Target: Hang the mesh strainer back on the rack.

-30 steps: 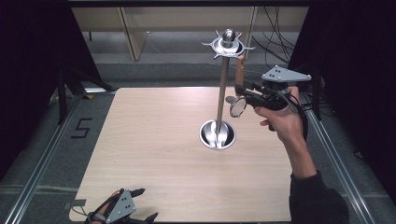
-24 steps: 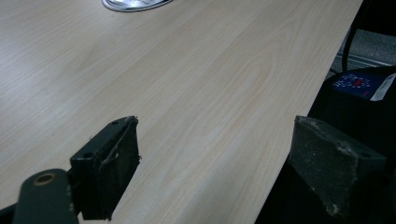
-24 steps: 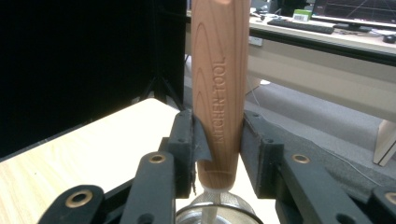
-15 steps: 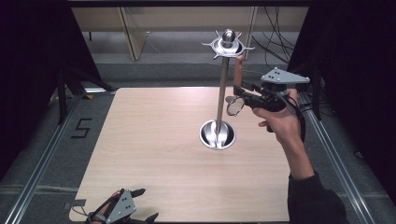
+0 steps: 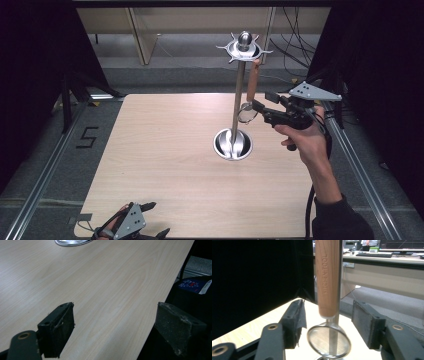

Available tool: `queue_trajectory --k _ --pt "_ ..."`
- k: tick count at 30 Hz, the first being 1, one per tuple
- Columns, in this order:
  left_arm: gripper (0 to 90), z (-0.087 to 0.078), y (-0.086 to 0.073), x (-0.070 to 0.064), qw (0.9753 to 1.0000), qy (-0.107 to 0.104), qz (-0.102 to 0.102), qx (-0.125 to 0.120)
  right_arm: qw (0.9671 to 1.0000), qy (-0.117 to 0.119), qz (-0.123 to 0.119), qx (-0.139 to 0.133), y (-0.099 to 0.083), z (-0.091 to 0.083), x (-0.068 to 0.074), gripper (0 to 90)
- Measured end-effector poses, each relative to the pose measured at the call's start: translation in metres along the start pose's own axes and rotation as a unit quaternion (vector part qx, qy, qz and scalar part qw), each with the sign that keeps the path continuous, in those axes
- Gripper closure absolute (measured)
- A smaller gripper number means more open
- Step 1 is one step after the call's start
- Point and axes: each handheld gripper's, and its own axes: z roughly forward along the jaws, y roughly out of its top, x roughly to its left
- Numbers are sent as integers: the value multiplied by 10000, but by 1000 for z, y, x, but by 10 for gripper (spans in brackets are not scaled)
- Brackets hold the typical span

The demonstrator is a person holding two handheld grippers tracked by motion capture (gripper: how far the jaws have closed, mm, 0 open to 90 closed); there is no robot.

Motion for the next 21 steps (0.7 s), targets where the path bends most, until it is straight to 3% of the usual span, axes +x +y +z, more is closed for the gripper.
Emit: queue_trajectory --k 1,2,5,8,12,13,15,16,20,21 --pt "151 0 0 0 10000 5 -2 -1 9999 6 133 44 -1 -2 1 421" --pt "152 0 0 1 10000 15 6 11 10000 -1 58 -51 -3 -3 -1 417" --pt "151 1 -1 0 10000 37 -17 -89 9999 62 138 -23 -9 -6 -1 407" --pt "152 0 0 0 10000 1 -2 -1 9997 64 225 -6 -17 -8 0 398" --pt "152 0 0 0 10000 38 3 -43 9999 115 87 17 -27 -10 0 394" --pt "152 0 0 0 10000 61 49 -47 9996 172 175 133 -28 -10 1 391" --pt "152 -1 0 0 10000 12 33 -18 9997 143 142 119 -31 -11 1 391" --pt "152 -1 0 0 10000 42 49 -75 9998 141 44 145 -32 -11 0 388" --pt "152 -1 0 0 9999 63 76 -58 9990 231 80 378 -38 -11 2 383" --pt "152 -1 1 1 9999 64 78 -60 9993 175 -35 315 -40 -10 1 383"
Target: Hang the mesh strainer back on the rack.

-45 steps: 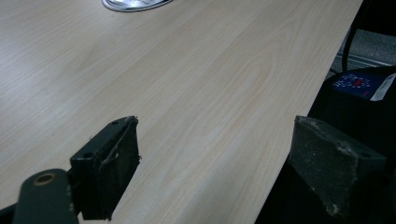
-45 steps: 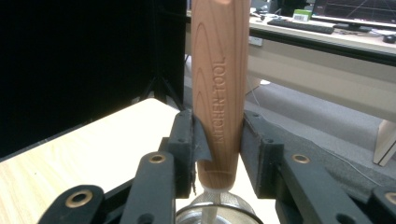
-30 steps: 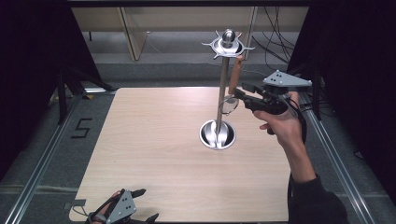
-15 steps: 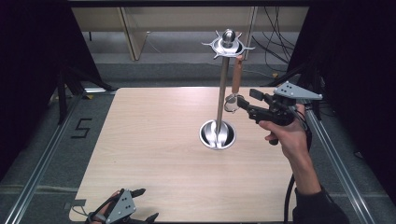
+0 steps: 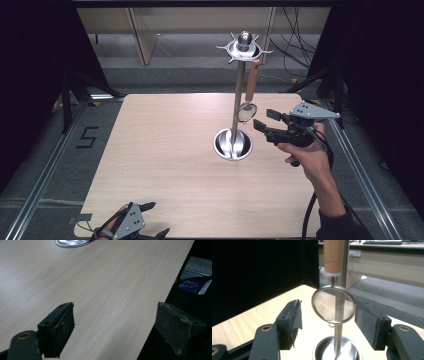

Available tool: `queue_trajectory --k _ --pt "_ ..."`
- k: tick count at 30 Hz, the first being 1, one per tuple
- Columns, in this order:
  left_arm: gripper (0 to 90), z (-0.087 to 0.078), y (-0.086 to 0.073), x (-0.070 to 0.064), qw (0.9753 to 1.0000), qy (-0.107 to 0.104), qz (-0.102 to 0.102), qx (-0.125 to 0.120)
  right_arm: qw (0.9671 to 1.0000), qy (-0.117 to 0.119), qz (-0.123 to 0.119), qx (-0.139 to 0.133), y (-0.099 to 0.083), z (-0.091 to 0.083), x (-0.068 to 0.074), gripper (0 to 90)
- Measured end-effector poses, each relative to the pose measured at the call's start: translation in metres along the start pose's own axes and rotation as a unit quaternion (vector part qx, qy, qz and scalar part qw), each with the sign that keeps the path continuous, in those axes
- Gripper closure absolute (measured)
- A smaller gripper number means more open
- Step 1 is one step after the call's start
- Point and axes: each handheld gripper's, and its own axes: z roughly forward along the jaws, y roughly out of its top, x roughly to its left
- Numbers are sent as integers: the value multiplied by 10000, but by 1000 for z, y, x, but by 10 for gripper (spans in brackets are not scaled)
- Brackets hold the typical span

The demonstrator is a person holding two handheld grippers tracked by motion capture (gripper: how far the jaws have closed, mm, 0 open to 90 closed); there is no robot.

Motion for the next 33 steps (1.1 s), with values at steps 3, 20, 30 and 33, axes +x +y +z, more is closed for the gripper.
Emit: queue_trajectory --k 3,20,30,33 --pt "152 0 0 -1 10000 -7 -36 -5 10000 -22 38 53 -4 1 -1 381" --pt "152 -1 0 -1 10000 13 10 -7 9993 -86 -211 303 -21 5 3 362" --pt "152 -1 0 0 10000 33 60 13 9990 -187 -216 331 -30 6 5 361" --pt "152 -1 0 0 10000 32 56 14 9989 -191 -156 392 -32 5 7 361"
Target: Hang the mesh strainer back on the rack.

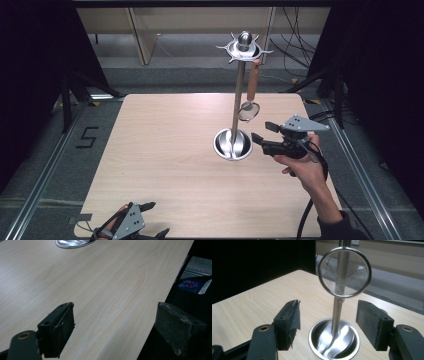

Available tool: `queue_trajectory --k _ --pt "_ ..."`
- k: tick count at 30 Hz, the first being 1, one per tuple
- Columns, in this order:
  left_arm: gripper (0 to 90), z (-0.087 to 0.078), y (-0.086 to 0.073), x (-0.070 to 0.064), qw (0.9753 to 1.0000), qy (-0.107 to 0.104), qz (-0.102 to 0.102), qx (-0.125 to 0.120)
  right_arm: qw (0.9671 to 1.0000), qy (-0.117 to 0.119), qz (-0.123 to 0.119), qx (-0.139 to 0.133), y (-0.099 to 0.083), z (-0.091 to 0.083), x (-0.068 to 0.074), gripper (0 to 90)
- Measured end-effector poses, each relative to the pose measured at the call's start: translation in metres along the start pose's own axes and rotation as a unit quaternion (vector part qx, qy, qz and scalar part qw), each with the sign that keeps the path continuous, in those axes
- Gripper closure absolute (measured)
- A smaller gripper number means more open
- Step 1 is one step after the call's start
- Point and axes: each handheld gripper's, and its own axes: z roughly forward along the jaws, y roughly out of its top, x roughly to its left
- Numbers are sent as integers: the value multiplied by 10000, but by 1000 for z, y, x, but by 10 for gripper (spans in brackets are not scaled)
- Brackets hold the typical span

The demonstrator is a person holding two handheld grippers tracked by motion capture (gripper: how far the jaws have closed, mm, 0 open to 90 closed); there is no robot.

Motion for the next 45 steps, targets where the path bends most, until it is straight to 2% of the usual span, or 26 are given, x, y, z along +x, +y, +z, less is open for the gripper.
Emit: queue_trajectory --k 2,3,4,5,6,7,8,14,18,20,21,26,28,29,31,32,34,35,37,38,39,40,42,43,44,45 --pt "152 0 0 0 10000 -11 52 -7 9999 89 -48 7 -1 1 0 360" --pt "152 -1 1 1 10000 -44 50 65 10000 37 12 -2 -2 1 3 360" --pt "152 0 0 -1 9999 -54 -95 -14 10000 56 -20 38 -3 1 4 360" --pt "152 0 0 -1 10000 -55 -82 -14 9999 128 -76 55 -3 2 4 360" --pt "152 0 0 -1 9999 -59 -89 -29 10000 68 -46 24 -4 2 6 359" --pt "152 0 0 0 10000 -71 -16 -28 9998 136 -94 57 -4 2 5 358" --pt "152 0 0 -1 9999 -57 -96 -9 9999 113 -53 87 -5 2 7 358" --pt "152 0 0 -1 9999 -74 -99 -17 9999 98 -84 31 -10 5 10 353" --pt "152 -1 0 -1 9999 -64 -103 -17 9998 138 -102 123 -14 6 11 352" --pt "152 -1 0 -1 10000 -55 -78 -15 9997 156 -122 157 -15 7 12 352" --pt "152 0 0 0 10000 -26 37 -22 9997 141 -91 157 -16 7 12 351" --pt "152 0 0 -1 10000 -64 -29 -14 9992 223 -71 339 -22 10 16 349" --pt "152 0 0 0 10000 -8 50 -3 9991 239 -60 343 -24 13 17 348" --pt "152 1 0 -2 9999 -41 -106 -126 9990 227 -43 389 -25 13 18 348" --pt "152 1 0 -2 9999 -27 -110 -103 9986 252 -19 458 -27 14 20 347" --pt "152 1 0 -3 9998 -22 -135 -117 9986 257 -125 439 -28 15 19 347" --pt "152 1 0 -2 9999 -43 -131 -86 9986 264 -35 462 -29 17 20 346" --pt "152 0 0 0 10000 9 7 25 9982 318 -168 480 -30 18 18 346" --pt "152 1 0 -2 9998 -15 -129 -120 9983 261 18 513 -32 18 21 345" --pt "152 1 0 -2 9999 -37 -137 -97 9983 258 16 513 -32 18 21 345" --pt "152 -1 0 0 10000 -16 6 50 9980 293 -72 559 -32 18 20 345" --pt "152 -1 0 0 10000 -2 16 36 9977 287 -159 591 -32 17 19 345" --pt "152 1 0 -3 9999 -45 -134 -85 9975 289 -74 637 -35 18 20 344" --pt "152 1 0 -2 9999 -44 -133 -78 9979 323 -132 553 -36 20 20 345" --pt "152 -1 0 0 10000 -8 4 49 9977 312 -116 590 -37 21 21 344" --pt "152 -1 0 0 10000 2 12 35 9977 296 -157 589 -38 21 21 344"
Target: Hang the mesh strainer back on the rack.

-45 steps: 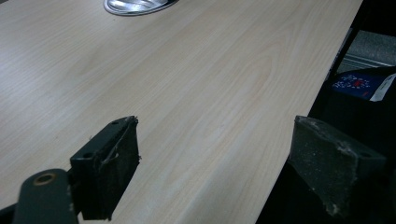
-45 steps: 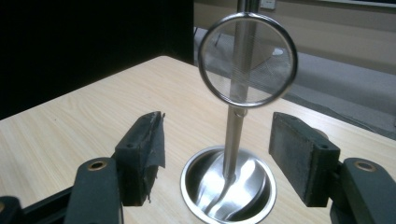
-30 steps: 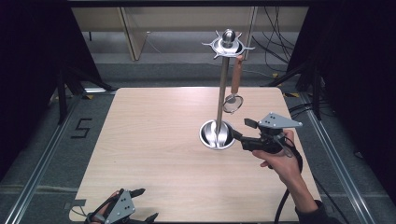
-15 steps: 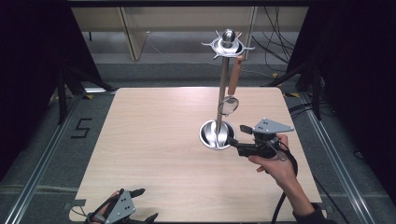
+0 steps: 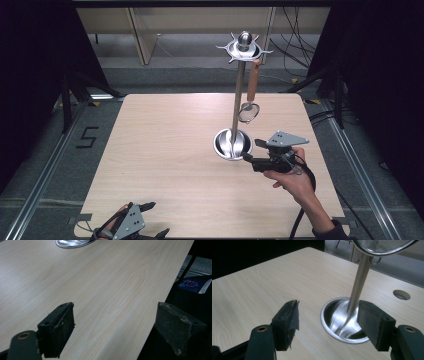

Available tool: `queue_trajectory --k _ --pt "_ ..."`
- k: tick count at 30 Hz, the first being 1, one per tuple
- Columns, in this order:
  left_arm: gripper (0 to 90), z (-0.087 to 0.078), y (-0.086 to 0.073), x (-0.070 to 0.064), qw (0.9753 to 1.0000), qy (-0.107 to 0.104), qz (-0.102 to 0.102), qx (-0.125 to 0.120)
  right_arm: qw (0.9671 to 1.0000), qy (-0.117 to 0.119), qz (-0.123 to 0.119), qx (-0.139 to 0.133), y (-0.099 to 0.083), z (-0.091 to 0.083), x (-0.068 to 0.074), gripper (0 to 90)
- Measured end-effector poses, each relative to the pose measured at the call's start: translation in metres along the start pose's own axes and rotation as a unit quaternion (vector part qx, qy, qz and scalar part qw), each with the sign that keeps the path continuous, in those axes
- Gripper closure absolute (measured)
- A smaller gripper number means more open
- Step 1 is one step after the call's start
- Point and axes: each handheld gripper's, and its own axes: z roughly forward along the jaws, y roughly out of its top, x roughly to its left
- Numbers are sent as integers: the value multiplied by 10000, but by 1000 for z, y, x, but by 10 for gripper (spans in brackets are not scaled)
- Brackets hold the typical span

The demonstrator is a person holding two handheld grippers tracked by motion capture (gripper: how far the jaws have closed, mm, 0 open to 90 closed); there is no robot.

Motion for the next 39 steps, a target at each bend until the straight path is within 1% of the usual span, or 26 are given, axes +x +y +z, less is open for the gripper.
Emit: queue_trajectory --k 1,2,3,5,6,8,9,11,13,14,15,16,17,19,20,25,26,27,28,30,32,33,34,36,37,39 --pt "152 0 0 0 10000 -4 5 6 9998 33 147 104 -1 -1 3 344" --pt "152 0 0 0 10000 -9 -3 7 9998 19 163 72 -2 1 4 344" --pt "152 0 0 0 10000 -6 -5 3 9998 58 119 158 -2 0 3 343" --pt "152 0 0 0 10000 -6 4 9 9999 46 79 103 -3 1 4 343" --pt "152 1 0 -2 9999 -40 -127 -109 9997 124 131 190 -4 0 5 342" --pt "152 2 0 -2 9998 -54 -154 -115 9998 134 55 160 -5 1 5 341" --pt "152 2 0 -2 9998 -52 -156 -115 9998 161 -17 144 -5 2 4 339" --pt "152 0 0 0 10000 -7 24 17 9997 205 31 161 -7 2 6 336" --pt "152 0 0 0 10000 -18 1 -2 9997 241 38 95 -8 2 8 334" --pt "152 2 0 -2 9999 -55 -127 -100 9995 275 -28 124 -9 2 7 333" --pt "152 2 0 -2 9998 -65 -147 -105 9994 311 10 122 -10 2 9 331" --pt "152 0 0 0 10000 -20 6 9 9993 322 24 163 -11 2 10 329" --pt "152 1 0 -1 10000 -23 -30 -26 9992 369 -63 158 -13 2 9 329" --pt "152 1 0 -1 10000 -25 -34 -30 9994 309 17 183 -17 2 11 328" --pt "152 1 0 -1 10000 -29 -35 -23 9992 321 -46 254 -18 2 10 327" --pt "152 1 0 -1 10000 -54 -44 -36 9990 306 7 329 -25 7 14 327" --pt "152 2 0 -3 9998 -61 -144 -104 9989 310 -26 347 -26 8 14 327" --pt "152 2 0 -2 9998 -62 -137 -100 9986 342 -71 400 -27 8 14 327" --pt "152 2 0 -2 9998 -61 -135 -102 9986 335 56 405 -29 10 17 325" --pt "152 1 0 -2 9999 -28 -84 -92 9981 380 -56 474 -32 11 15 325" --pt "152 0 0 -2 10000 -53 -62 -53 9976 398 35 560 -37 11 18 325" --pt "152 0 0 -1 10000 -52 -58 -51 9979 375 -99 510 -39 12 16 325" --pt "152 1 0 -2 9998 -47 -127 -109 9979 358 -109 535 -40 12 16 325" --pt "152 0 0 -1 10000 -51 -50 -48 9975 358 -38 604 -45 12 16 324" --pt "152 1 0 -3 9998 -47 -135 -116 9972 396 44 633 -47 12 17 324" --pt "152 1 0 -3 9998 -83 -159 -78 9972 378 17 644 -51 12 14 324"
